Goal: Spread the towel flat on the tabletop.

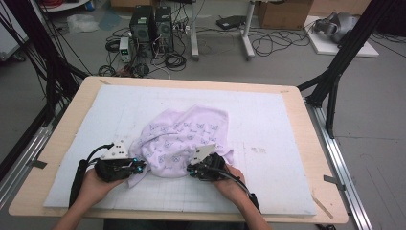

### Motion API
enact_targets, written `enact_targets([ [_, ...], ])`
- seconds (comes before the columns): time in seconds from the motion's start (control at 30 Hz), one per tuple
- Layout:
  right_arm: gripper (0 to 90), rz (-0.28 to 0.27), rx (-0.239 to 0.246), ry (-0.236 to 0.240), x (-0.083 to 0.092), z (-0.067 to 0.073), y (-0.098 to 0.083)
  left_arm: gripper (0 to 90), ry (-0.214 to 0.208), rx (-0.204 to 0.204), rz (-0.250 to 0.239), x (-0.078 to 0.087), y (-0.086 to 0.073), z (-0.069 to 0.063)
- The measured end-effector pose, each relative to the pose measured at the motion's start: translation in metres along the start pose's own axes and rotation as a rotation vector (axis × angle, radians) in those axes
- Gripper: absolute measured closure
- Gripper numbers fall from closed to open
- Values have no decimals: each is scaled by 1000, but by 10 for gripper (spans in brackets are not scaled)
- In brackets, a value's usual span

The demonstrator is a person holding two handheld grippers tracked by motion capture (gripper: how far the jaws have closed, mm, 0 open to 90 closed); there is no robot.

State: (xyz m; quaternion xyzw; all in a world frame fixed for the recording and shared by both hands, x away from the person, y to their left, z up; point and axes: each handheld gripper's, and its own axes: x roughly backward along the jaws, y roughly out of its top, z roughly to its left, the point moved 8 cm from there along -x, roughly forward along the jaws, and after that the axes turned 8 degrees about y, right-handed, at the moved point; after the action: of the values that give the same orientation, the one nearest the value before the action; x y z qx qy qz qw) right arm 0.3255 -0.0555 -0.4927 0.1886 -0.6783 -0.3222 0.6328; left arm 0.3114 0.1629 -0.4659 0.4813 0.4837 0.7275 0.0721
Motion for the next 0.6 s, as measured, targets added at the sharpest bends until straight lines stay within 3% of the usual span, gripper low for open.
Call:
enact_targets([
  [0.17, 855, -68, 24, -7, 25, 9, 9, 847, 15, -8, -30, 16, 6, 0],
  [0.3, 855, -144, 31, -14, 60, 17, 18, 849, 25, -18, -59, 35, 14, -2],
  [0.5, 856, -216, 57, -11, 107, 35, 33, 851, 30, -53, -110, 68, 28, -15],
  [0.57, 855, -248, 68, 34, 125, 50, 42, 851, 22, -69, -129, 79, 32, -23],
  [0.6, 848, -238, 90, 55, 133, 58, 45, 850, 19, -79, -134, 83, 33, -27],
])
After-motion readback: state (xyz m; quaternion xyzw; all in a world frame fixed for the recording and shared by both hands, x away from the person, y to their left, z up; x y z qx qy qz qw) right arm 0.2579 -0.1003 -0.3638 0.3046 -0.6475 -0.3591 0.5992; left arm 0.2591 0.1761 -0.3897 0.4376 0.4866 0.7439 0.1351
